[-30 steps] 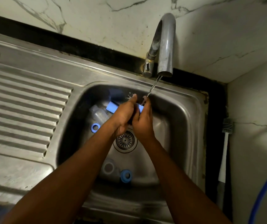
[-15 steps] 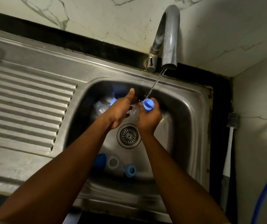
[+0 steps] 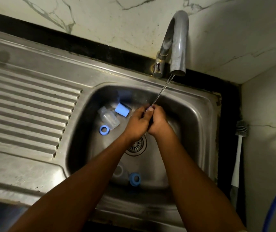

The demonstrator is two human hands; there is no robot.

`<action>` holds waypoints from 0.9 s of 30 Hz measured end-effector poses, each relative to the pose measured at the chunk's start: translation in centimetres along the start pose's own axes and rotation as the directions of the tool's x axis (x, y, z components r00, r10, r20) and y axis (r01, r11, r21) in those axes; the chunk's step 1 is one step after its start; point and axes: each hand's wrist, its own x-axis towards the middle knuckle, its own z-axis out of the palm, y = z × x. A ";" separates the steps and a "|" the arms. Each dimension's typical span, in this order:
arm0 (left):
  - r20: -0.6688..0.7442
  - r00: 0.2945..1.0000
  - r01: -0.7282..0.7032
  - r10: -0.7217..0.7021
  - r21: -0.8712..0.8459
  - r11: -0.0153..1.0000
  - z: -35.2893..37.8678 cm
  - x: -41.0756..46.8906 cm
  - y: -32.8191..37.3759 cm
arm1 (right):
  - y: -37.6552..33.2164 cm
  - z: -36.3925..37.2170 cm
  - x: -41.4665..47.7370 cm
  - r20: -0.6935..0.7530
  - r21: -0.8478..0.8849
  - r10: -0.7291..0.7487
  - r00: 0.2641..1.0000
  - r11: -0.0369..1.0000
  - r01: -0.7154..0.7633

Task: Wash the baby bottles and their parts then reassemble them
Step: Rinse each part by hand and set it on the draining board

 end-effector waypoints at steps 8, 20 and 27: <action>-0.233 0.947 -0.189 0.223 0.160 0.969 -1.1 0.8 0.1 | -2.8 1.0 -1.6 0.190 0.193 0.101 0.977 0.971 -0.138; -0.174 0.969 0.182 -0.177 0.017 0.983 -1.7 -1.1 0.2 | -1.6 -2.6 -7.3 0.354 -0.797 -0.269 0.896 0.414 0.439; -0.054 0.997 0.047 -0.050 -0.040 0.998 -0.6 -8.3 9.6 | -5.2 -3.7 -13.5 0.384 -0.870 -0.425 0.820 0.132 0.475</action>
